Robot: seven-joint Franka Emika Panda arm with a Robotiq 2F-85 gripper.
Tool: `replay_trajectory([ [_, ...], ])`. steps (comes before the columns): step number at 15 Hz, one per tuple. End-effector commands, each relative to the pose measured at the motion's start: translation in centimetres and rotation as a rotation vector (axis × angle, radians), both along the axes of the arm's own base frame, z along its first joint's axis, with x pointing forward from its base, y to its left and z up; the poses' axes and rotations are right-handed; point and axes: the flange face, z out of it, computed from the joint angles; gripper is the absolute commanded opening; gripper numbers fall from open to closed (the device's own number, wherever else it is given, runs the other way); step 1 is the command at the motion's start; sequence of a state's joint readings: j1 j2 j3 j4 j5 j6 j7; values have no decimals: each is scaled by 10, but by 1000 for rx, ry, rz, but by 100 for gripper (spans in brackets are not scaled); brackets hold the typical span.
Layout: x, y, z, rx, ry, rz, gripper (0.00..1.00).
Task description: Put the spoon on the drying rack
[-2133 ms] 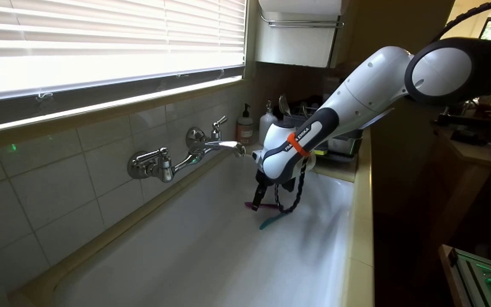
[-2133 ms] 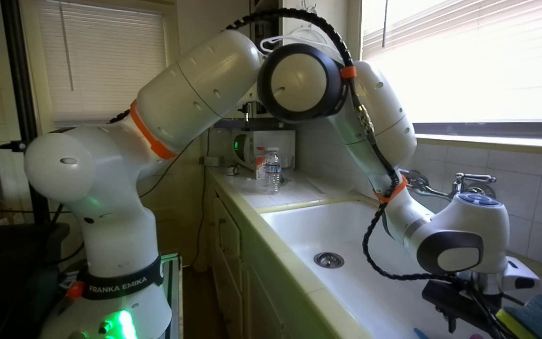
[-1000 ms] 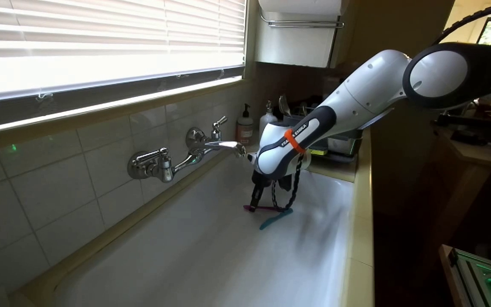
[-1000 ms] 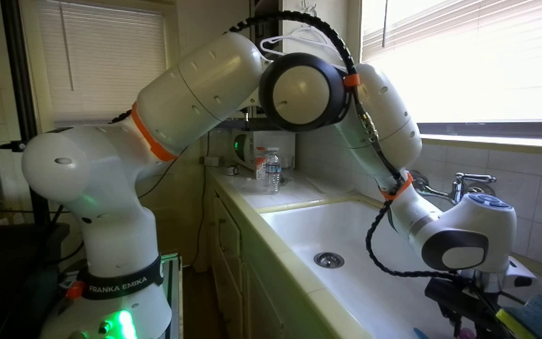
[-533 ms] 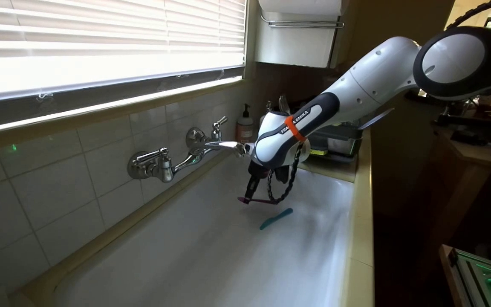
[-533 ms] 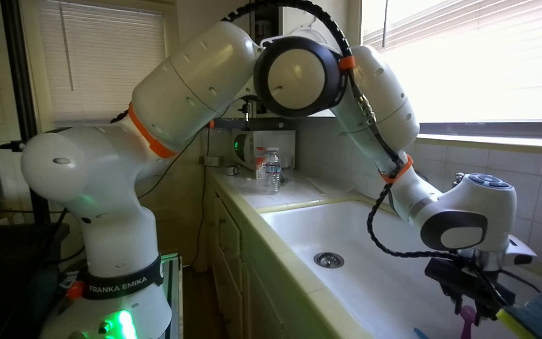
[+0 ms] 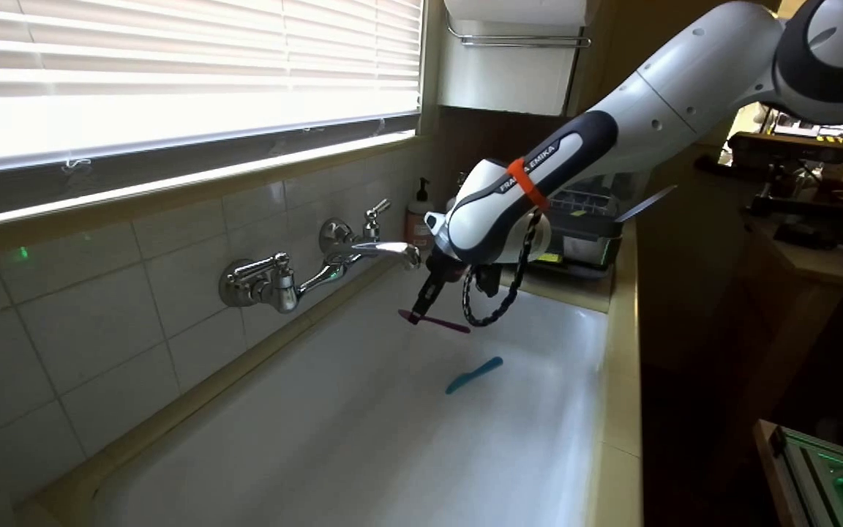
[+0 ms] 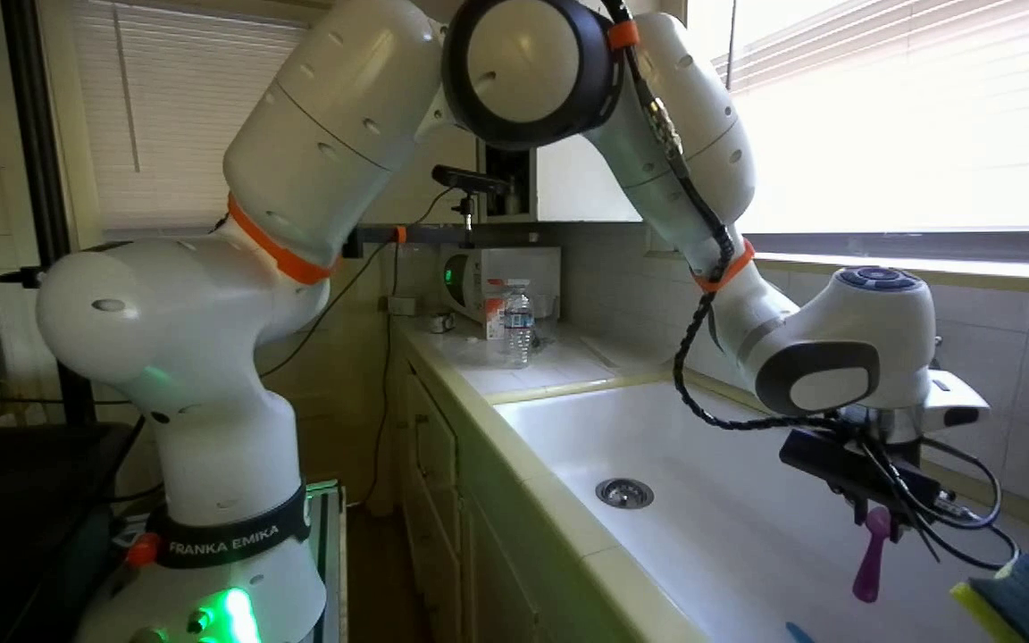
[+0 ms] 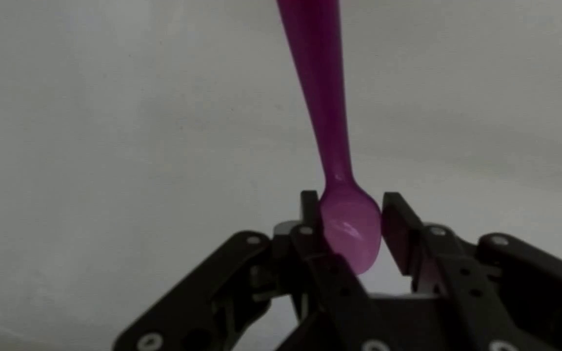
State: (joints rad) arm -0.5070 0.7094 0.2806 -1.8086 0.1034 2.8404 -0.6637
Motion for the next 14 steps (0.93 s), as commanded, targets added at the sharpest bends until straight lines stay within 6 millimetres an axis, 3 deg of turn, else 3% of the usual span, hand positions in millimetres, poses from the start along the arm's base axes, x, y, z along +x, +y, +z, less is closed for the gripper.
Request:
replay_trajectory([
  [1, -36, 9, 31, -3, -82, -20, 12],
  [6, -67, 10, 69, -12, -216, -76, 12],
  [14, -116, -20, 121, -52, -428, -226, 12],
])
